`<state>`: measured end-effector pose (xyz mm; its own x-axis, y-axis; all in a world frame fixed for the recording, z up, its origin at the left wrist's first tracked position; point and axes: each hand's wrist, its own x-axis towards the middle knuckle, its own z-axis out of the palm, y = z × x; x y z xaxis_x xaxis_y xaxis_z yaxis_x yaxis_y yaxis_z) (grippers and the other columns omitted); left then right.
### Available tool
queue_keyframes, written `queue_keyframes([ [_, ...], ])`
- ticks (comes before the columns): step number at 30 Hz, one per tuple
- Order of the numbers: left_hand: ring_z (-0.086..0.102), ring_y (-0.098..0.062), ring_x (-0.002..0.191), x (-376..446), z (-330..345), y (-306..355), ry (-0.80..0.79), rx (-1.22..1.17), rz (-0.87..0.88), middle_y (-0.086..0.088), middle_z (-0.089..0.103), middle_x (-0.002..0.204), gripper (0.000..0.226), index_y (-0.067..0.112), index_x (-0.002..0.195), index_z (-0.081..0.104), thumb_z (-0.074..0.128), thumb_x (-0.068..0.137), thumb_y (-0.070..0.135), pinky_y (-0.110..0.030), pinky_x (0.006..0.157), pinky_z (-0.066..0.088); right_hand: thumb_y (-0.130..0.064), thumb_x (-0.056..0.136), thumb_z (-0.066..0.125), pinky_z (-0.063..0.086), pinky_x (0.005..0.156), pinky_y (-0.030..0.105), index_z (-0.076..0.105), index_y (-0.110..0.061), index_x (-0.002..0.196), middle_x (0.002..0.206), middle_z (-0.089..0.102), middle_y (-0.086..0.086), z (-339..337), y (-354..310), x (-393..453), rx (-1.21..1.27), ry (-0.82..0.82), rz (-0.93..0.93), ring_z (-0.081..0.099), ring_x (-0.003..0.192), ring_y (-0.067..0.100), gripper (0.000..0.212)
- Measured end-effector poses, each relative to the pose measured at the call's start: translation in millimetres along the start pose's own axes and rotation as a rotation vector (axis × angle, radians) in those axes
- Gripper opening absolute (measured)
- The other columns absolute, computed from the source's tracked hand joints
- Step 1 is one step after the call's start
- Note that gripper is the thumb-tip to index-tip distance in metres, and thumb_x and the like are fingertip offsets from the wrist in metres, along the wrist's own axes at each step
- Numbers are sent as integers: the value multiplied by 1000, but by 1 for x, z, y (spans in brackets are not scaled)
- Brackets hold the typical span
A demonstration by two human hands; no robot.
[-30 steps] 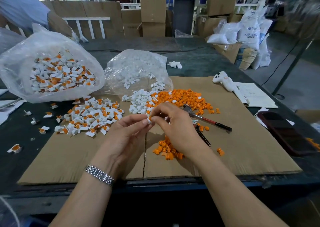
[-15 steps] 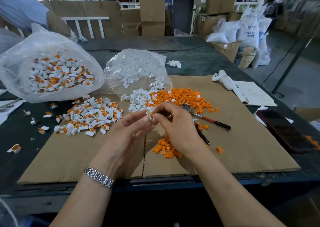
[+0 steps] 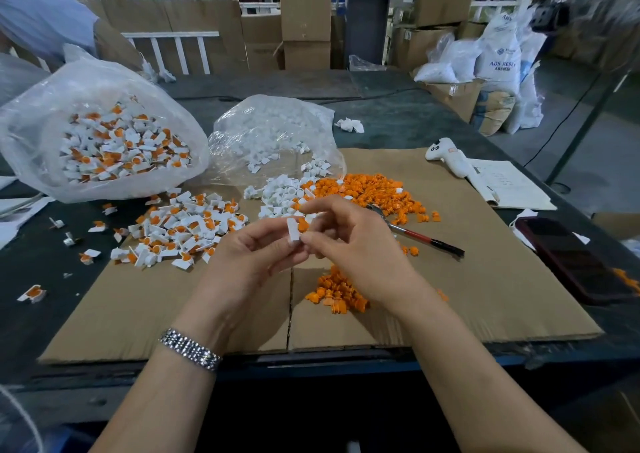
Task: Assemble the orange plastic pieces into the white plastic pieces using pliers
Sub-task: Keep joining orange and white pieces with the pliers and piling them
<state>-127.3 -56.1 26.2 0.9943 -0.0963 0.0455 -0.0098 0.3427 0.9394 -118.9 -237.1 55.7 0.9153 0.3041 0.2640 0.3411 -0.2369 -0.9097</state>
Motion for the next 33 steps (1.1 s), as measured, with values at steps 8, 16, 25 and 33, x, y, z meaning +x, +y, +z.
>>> queue_keyframes([
  [8, 75, -34, 102, -2, 1, 0, -49, 57, -25, -22, 76, 110, 38, 10, 109, 80, 83, 72, 20, -28, 84, 61, -16, 91, 73, 59, 80, 35, 72, -22, 108, 87, 68, -8, -11, 2, -1, -195, -7, -93, 68, 83, 9, 18],
  [16, 76, -32, 102, -9, 8, 3, 9, 124, 34, -17, 78, 109, 26, 14, 110, 80, 75, 84, 10, -28, 84, 61, -16, 89, 75, 56, 77, 33, 69, -20, 104, 87, 66, -11, -3, 0, -5, -348, 76, -167, 63, 82, 6, 16],
  [25, 77, -34, 95, -12, 13, 7, 80, 40, 21, -19, 78, 93, 21, 14, 84, 79, 90, 68, 19, -35, 85, 63, -15, 90, 74, 54, 78, 32, 69, -13, 105, 91, 67, -5, 1, -3, -5, -425, 122, -207, 61, 83, 8, 15],
  [33, 77, -28, 78, -10, 16, 11, 143, 28, -1, -15, 77, 83, 18, 13, 80, 82, 86, 63, 19, -25, 69, 61, -16, 91, 74, 53, 78, 24, 71, -13, 109, 93, 68, -5, 1, -5, -4, -437, 132, -181, 60, 83, 5, 18],
])
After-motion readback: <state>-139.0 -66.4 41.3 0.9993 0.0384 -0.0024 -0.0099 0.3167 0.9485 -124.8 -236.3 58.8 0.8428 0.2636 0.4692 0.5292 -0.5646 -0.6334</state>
